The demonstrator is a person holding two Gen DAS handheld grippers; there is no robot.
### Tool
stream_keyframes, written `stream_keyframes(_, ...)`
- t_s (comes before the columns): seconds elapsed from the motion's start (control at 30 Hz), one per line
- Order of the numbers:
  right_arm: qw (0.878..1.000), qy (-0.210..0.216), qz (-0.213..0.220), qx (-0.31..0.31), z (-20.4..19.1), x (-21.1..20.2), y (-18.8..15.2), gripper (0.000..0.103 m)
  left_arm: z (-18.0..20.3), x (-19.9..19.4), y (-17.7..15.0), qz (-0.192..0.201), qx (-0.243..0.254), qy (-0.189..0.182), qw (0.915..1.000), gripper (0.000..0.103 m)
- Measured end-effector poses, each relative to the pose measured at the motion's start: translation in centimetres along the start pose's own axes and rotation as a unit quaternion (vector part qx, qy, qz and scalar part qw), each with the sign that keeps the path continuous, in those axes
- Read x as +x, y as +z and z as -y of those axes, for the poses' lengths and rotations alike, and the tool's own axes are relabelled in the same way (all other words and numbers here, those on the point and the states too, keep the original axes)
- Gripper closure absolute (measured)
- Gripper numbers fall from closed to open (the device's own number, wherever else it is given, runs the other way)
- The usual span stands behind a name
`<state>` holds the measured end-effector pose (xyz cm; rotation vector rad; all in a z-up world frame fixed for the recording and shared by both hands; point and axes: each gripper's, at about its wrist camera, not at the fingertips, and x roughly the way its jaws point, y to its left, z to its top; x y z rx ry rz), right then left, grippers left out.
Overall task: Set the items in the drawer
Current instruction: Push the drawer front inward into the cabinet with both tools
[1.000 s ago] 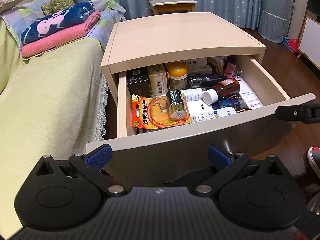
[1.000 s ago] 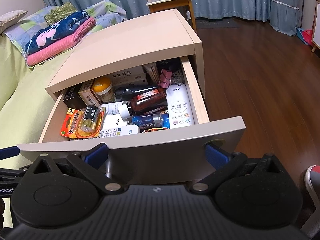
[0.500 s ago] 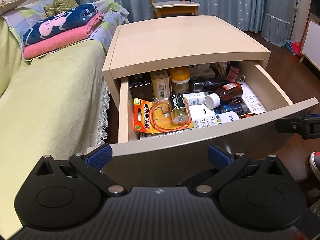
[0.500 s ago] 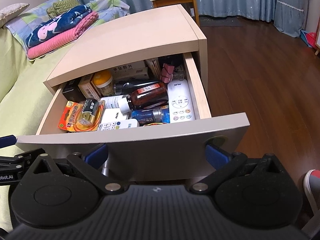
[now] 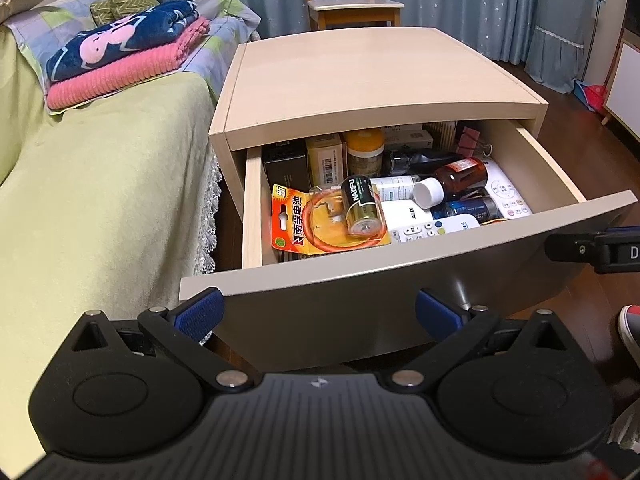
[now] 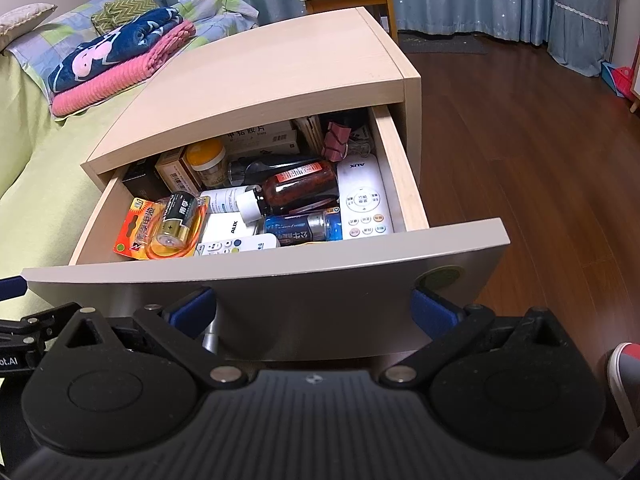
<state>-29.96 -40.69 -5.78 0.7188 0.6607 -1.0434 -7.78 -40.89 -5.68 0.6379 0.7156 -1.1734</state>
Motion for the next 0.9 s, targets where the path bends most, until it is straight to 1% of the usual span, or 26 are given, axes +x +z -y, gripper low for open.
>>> stream_keyframes(0.07,1.0,-0.001,0.0,0.0,-0.1,0.1,-0.1,0.0,-0.1,0.2,-0.2,-0.005,-0.005,-0.007,1.0,0.001)
stream_keyframes(0.6,1.0,-0.007,0.003,-0.004,-0.7,0.6,-0.1,0.001,-0.8,1.4,-0.4,-0.009,-0.021,-0.008,0.9997,0.001)
stream_keyframes(0.9,1.0,-0.009,0.008,-0.004,-1.0,0.9,0.0,0.001,-0.9,1.5,-0.4,-0.011,-0.02,-0.009,0.9997,0.001)
